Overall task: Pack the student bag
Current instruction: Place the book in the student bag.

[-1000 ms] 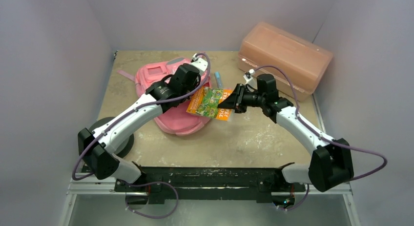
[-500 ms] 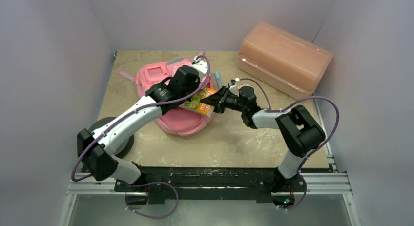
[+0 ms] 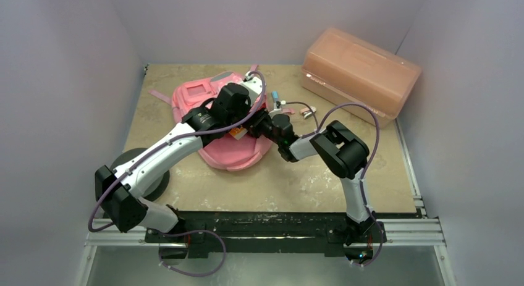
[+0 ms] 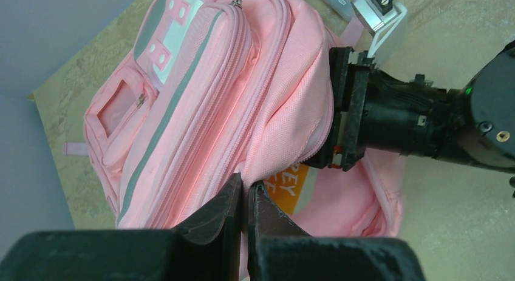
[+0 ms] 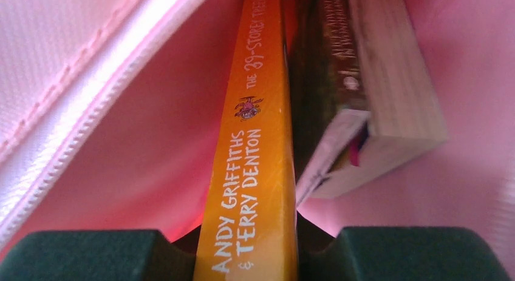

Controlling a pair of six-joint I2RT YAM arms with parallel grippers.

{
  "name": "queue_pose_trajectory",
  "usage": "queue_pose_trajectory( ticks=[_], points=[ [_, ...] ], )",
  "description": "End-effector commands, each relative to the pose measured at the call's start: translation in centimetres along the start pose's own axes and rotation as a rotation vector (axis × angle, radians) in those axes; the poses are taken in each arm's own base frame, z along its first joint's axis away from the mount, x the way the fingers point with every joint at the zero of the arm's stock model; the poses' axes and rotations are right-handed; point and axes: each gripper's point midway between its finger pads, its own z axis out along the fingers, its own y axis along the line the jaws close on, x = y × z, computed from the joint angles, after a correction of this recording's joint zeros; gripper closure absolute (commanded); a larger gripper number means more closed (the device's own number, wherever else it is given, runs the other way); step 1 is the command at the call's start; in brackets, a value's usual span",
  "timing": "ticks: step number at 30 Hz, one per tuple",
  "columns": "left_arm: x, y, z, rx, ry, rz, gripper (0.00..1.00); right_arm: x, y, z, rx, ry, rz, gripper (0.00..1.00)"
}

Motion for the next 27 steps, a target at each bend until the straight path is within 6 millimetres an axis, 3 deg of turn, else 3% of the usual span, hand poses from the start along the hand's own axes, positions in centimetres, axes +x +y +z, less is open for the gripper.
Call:
queue_pose_trajectory(
  ticks=[1, 4, 6, 9, 13, 22, 27],
  points=[
    [-3.7, 1.6, -1.7, -0.036, -0.16, -0.034, 1.0, -3.1, 7.5, 2.7, -0.106, -0.278, -0.135, 0.88],
    [-3.6, 1.4, -1.8, -0.024, -0.156, -0.043, 1.0, -2.9, 6.3, 4.2, 0.005, -0.258, -0.15, 0.76],
    [-3.5, 1.1, -1.7, -0.011, -0.154, -0.049, 1.0, -2.1, 5.6, 4.5, 0.061, -0.21, -0.186, 0.58],
    [-3.5, 0.9, -1.8, 0.003, -0.15, -0.056, 1.0, -0.9, 4.2, 3.4, 0.137, -0.14, -0.209, 0.35],
    [-3.5, 0.8, -2.0, 0.011, -0.145, -0.058, 1.0, 1.5, 2.8, 1.3, 0.187, 0.002, -0.264, 0.25],
    [-3.4, 0.8, -2.1, 0.015, -0.14, -0.061, 1.0, 5.3, 0.6, -2.1, 0.235, 0.244, -0.361, 0.15],
    [-3.1, 0.6, -1.7, 0.019, -0.126, -0.061, 1.0, 6.0, 0.6, -2.3, 0.154, 0.241, -0.28, 0.27]
  ],
)
